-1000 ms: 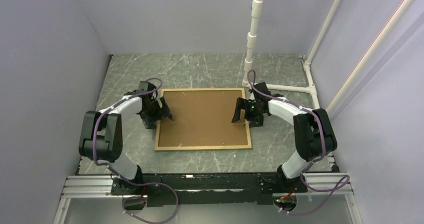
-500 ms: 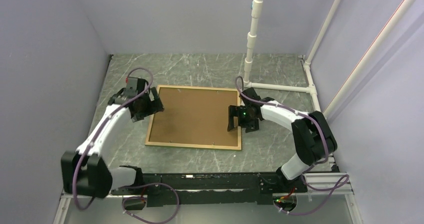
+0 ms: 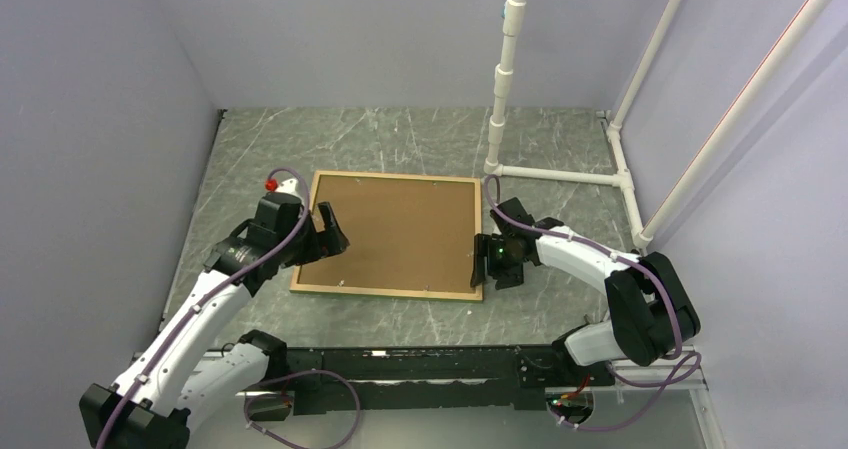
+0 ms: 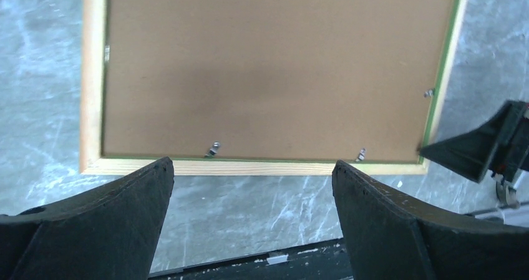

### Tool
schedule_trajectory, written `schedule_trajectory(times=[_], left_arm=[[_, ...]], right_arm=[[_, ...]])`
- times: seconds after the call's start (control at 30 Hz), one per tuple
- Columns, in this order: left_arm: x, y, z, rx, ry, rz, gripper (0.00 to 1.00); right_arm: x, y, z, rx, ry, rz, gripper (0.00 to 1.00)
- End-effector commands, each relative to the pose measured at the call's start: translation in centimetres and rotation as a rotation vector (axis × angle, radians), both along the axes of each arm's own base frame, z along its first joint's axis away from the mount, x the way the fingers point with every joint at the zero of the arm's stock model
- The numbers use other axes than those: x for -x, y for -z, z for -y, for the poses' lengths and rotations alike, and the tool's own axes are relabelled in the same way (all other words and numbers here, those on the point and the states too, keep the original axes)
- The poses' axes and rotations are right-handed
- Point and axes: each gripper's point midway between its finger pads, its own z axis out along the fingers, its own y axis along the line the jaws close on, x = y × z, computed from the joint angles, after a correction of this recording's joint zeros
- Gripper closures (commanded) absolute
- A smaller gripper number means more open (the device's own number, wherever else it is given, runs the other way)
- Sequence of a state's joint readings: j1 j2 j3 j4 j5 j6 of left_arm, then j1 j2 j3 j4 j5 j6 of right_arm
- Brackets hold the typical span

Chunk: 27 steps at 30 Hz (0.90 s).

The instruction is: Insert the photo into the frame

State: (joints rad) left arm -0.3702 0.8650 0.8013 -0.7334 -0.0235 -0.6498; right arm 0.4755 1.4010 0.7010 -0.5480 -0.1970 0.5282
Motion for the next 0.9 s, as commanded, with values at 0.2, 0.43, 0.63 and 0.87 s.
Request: schedule_trajectory(times=[0.2,0.43,0.63,0.87], left_arm=[[-0.6,-3.2,5.3,-0.013,0.200,0.172,0.01],[0.2,-2.8,7.9,-0.081,0.331,0.210,0.01],[1.1,-2.0,10.2,-0.156,0.455,0.222,0.00],[1.8,-1.7,13.0,-0.329,0.598,0.228,0.01]], right_arm=[[2.5,2.1,-0.3,0.007,-0.009,-0.094,0.64],[1.2,0.5,-0.9,0.003,-0.031,-0.059,1.00],[-0.1,-2.2,-1.2,-0.007,-0.054,-0.015,1.00],[-1.2,-6.1,-1.7,-0.057,-0.063,0.030,1.00]])
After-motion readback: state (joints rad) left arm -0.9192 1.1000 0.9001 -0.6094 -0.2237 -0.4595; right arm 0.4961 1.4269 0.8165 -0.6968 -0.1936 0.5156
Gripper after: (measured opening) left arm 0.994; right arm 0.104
